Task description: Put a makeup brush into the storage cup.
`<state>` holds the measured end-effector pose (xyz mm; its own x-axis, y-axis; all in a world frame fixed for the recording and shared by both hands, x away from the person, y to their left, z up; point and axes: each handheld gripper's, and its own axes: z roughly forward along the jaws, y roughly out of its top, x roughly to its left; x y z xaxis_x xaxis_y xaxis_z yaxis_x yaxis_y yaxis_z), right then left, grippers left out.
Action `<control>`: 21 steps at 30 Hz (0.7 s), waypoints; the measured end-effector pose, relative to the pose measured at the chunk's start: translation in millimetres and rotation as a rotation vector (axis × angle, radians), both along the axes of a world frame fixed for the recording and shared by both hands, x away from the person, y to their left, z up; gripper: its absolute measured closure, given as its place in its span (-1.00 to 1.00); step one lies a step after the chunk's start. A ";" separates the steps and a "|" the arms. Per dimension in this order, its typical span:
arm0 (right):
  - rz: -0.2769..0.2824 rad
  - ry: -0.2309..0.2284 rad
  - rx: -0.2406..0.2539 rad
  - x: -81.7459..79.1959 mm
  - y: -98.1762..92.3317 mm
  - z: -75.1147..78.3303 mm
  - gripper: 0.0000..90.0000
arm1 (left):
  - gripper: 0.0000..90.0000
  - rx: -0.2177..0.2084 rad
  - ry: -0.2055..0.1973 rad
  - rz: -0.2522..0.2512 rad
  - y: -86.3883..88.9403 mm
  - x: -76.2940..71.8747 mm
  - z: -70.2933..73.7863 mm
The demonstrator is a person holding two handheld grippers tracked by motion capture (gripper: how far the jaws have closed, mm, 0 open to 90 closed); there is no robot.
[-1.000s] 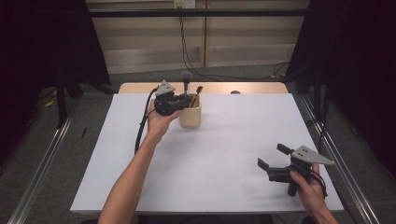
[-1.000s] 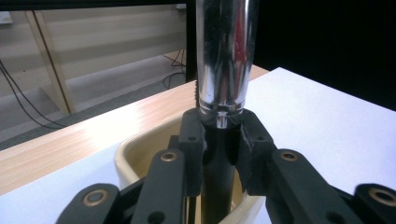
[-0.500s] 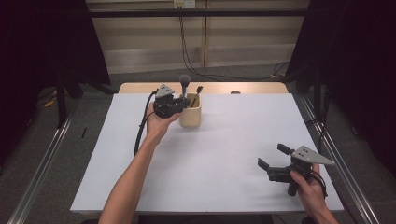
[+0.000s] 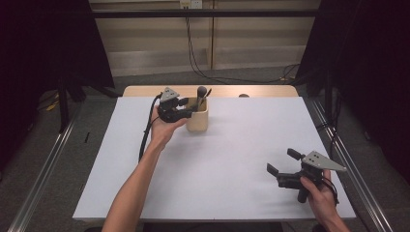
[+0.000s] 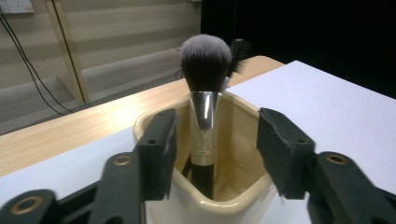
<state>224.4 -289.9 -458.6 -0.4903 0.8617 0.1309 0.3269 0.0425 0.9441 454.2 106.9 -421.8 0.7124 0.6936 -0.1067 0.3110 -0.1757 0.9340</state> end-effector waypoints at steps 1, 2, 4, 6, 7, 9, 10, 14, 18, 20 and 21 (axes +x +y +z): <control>-0.001 -0.002 0.000 0.1 -0.1 -0.1 -1.00 | -0.08 -0.001 -0.002 0.001 0.7 -0.6 0.3; -0.003 -0.002 0.002 0.2 -0.2 -0.1 -1.00 | -0.15 -0.003 0.004 0.004 1.4 -1.5 0.6; -0.005 0.000 0.007 0.7 -0.3 -0.1 -1.00 | -0.30 -0.011 0.010 -0.002 3.1 -2.0 0.7; -0.003 -0.002 0.010 1.0 0.1 0.3 -1.00 | -0.47 -0.016 0.002 0.008 4.6 -2.8 1.3; 0.000 -0.004 0.011 1.3 0.2 0.1 -1.00 | -0.55 -0.013 0.000 0.015 5.7 -3.1 2.0; 0.001 -0.004 0.003 1.9 -0.8 -0.9 -1.00 | -0.69 -0.033 0.000 0.019 8.1 -3.9 3.4; -0.001 -0.001 0.010 2.3 -0.8 -1.1 -1.00 | -0.74 -0.038 0.010 0.020 9.4 -4.0 4.1; -0.011 0.000 0.014 5.4 -2.0 -1.5 -1.00 | -0.90 -0.060 0.015 0.026 16.9 -7.4 12.9; -0.009 0.001 0.016 5.9 -0.7 -1.5 -1.00 | -0.94 -0.036 -0.007 0.028 24.9 -11.8 17.6; -0.009 0.001 0.014 5.3 -0.8 -1.2 -1.00 | -0.95 -0.023 -0.006 0.046 27.2 -14.3 18.9; -0.008 0.000 0.013 5.1 -1.2 -1.0 -1.00 | -0.95 -0.015 -0.019 0.039 28.7 -16.1 19.1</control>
